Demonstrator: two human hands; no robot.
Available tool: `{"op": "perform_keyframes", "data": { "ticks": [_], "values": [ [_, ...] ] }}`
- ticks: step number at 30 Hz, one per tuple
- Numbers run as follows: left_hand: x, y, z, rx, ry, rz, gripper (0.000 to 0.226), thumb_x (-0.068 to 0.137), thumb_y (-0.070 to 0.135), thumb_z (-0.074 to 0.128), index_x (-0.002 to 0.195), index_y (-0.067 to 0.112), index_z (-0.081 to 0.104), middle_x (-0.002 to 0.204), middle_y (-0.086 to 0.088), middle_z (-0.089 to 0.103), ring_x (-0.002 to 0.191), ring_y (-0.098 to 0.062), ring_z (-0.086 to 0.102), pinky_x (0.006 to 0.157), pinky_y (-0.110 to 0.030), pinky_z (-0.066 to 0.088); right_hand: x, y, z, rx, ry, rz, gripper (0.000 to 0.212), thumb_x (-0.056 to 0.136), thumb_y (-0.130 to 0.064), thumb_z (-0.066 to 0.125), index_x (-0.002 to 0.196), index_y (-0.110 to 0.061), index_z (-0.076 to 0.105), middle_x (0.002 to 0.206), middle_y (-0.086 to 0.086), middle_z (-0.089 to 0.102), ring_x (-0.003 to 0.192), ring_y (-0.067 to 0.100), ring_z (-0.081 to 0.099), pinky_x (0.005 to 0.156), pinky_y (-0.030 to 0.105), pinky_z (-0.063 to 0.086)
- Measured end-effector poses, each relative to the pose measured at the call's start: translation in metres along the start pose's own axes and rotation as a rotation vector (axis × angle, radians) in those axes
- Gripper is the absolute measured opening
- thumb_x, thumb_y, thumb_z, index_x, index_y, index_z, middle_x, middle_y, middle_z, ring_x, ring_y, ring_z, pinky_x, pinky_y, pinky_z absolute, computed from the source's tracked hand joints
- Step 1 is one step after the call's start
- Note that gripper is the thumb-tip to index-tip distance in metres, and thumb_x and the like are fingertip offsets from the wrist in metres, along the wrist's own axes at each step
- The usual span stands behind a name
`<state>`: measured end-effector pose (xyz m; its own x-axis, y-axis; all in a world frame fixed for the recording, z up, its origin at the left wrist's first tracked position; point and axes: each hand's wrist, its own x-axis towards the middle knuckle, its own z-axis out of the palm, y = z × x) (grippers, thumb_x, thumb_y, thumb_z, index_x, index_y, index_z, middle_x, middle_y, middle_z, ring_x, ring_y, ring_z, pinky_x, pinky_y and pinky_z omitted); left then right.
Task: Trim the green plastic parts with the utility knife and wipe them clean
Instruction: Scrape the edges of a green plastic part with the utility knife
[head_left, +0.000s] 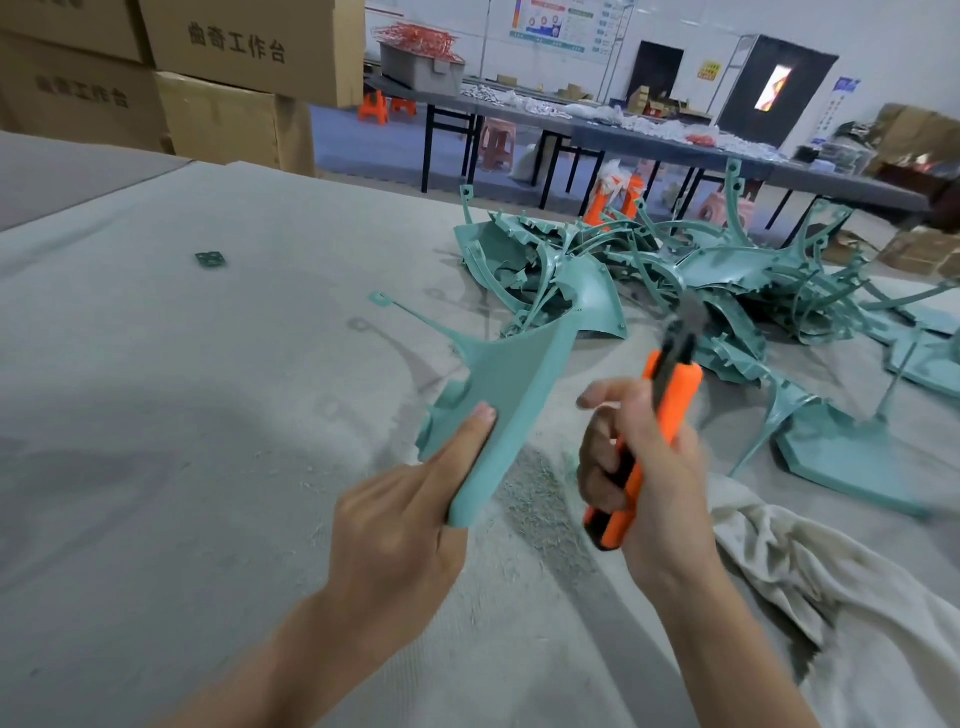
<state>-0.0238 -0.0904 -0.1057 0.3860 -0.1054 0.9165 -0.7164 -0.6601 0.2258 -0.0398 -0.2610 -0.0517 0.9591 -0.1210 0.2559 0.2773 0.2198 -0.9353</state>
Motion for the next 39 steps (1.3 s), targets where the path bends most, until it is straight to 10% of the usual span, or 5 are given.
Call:
{"op": "perform_keyframes", "data": {
  "ticks": [13,21,28,33,39],
  "values": [
    [0.001,0.001,-0.001,-0.069,-0.040,0.039,0.037,0.083,0.006,0.057,0.119,0.001,0.064,0.088,0.001,0.075,0.066,-0.010,0.055,0.061,-0.026,0.047,-0.016,0.005,0.021,-0.124,-0.455,-0.058,0.038,0.077,0.003,0.073,0.067,-0.033,0.071,0.056,-0.016,0.062,0.047,-0.003,0.056,0.050,0.007,0.042],
    [0.004,-0.001,-0.002,-0.029,-0.101,0.128,0.052,0.072,-0.007,0.044,0.119,0.006,0.063,0.105,0.002,0.073,0.069,-0.010,0.045,0.064,-0.022,0.042,-0.010,0.002,0.003,0.064,-0.139,0.090,0.034,0.059,-0.045,0.092,0.069,-0.026,0.065,0.054,-0.006,0.040,0.042,0.007,0.029,0.038,0.016,0.028],
    [0.004,-0.005,-0.006,-0.098,-0.181,0.181,0.065,0.070,-0.014,0.051,0.128,0.015,0.054,0.130,0.011,0.056,0.063,-0.007,0.050,0.060,-0.021,0.047,0.001,-0.004,-0.015,0.130,0.100,-0.070,0.015,0.084,-0.018,0.067,0.070,-0.019,0.061,0.053,-0.003,0.037,0.038,0.007,0.029,0.039,0.017,0.028],
    [0.003,-0.005,-0.006,-0.093,-0.178,0.243,0.047,0.088,-0.007,0.054,0.128,0.018,0.056,0.132,0.006,0.059,0.066,-0.017,0.062,0.064,-0.031,0.053,0.007,-0.009,-0.025,0.156,0.384,0.058,0.033,0.080,-0.044,0.065,0.069,-0.015,0.053,0.049,-0.007,0.040,0.038,0.008,0.026,0.037,0.018,0.024],
    [0.002,-0.012,-0.004,-0.120,-0.165,0.192,0.061,0.078,-0.018,0.059,0.130,0.014,0.055,0.136,-0.002,0.056,0.093,-0.019,0.058,0.089,-0.026,0.049,0.000,-0.009,-0.017,0.247,0.035,0.283,0.037,0.088,-0.050,0.059,0.068,-0.018,0.059,0.043,-0.004,0.042,0.031,0.007,0.027,0.034,0.017,0.022]
  ]
}}
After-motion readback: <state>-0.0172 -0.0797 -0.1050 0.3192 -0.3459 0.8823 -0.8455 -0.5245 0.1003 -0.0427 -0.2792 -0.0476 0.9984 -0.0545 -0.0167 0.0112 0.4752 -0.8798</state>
